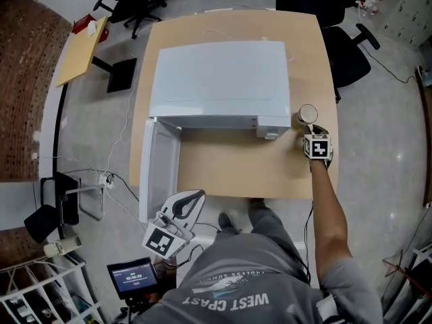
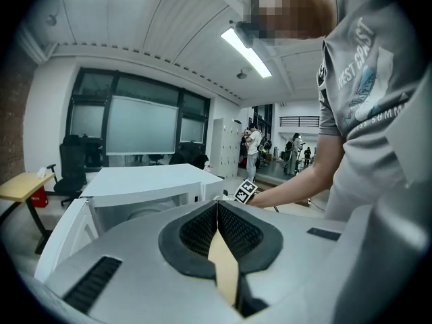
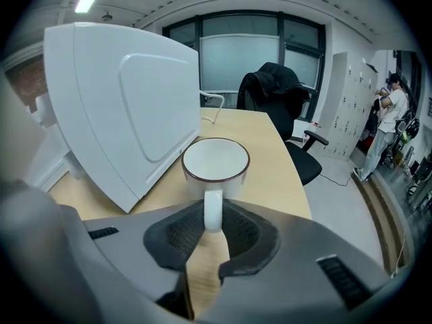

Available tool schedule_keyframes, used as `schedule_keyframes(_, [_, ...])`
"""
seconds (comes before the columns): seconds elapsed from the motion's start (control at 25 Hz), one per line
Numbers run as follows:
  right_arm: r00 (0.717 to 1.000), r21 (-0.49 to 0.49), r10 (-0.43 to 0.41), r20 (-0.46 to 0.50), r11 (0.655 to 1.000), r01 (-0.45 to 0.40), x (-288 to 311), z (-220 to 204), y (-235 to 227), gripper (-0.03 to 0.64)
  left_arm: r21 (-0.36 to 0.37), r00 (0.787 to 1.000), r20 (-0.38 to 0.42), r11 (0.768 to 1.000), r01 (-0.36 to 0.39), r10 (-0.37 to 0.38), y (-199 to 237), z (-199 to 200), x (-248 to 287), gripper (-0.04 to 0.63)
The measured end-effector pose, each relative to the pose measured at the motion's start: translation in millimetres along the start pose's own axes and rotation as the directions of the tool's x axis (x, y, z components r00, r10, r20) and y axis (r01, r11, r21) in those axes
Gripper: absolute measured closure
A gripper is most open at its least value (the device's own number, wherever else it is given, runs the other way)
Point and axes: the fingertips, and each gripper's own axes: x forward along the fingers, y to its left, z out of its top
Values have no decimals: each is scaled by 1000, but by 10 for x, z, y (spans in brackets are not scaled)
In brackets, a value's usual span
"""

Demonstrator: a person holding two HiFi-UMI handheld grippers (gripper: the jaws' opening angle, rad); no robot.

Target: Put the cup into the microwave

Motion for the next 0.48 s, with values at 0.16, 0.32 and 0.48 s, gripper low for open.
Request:
schedule_keyframes(0.16, [999,20,11,43,1000,-12,-30,23,12,543,-1,1000,-2,1000,-2,2,-4,-14,-20,574])
schedule_keyframes(0.32, [991,28,39,125,999,-43,-250,45,98,545,6,1000,11,1000,-6,6,5,-24,-89,574])
schedule_keyframes(0.48, [977,11,44,210,999,-47,-743,197,207,545,31,1000,30,1000,5,-5,-30,1,-195,574])
